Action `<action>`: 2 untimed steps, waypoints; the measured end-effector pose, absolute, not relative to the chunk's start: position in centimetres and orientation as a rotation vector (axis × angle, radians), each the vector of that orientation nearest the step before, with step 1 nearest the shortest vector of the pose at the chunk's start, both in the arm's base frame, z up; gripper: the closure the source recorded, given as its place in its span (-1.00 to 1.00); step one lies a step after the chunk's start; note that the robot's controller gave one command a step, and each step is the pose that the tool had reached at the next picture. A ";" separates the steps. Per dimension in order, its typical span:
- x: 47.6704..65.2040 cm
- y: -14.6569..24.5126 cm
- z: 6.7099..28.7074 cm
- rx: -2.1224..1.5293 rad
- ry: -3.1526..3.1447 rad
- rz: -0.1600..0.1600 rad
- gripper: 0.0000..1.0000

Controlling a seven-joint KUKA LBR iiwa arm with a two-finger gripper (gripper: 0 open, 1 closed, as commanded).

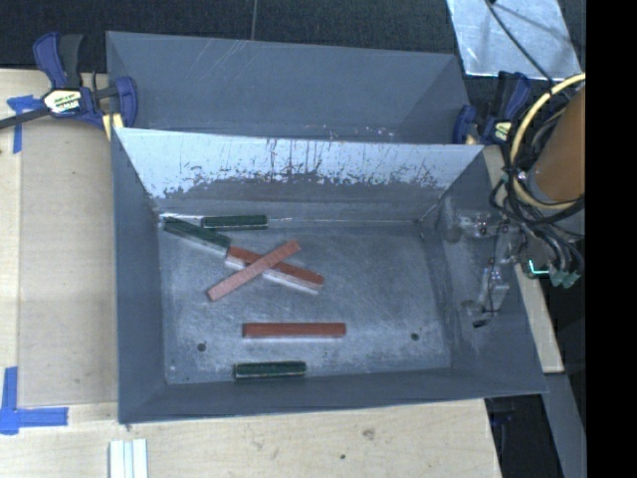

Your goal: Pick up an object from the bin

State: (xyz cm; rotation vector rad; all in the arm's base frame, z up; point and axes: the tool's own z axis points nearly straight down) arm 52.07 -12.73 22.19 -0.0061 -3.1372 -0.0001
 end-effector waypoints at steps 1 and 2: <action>54.1 -4.5 12.5 0.185 -3.136 -0.003 -1.00; 56.8 -2.7 6.9 0.853 -3.026 -0.001 -1.00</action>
Offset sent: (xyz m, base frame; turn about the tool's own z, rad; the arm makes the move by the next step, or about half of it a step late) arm 0.0207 0.0808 -0.0955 -0.1188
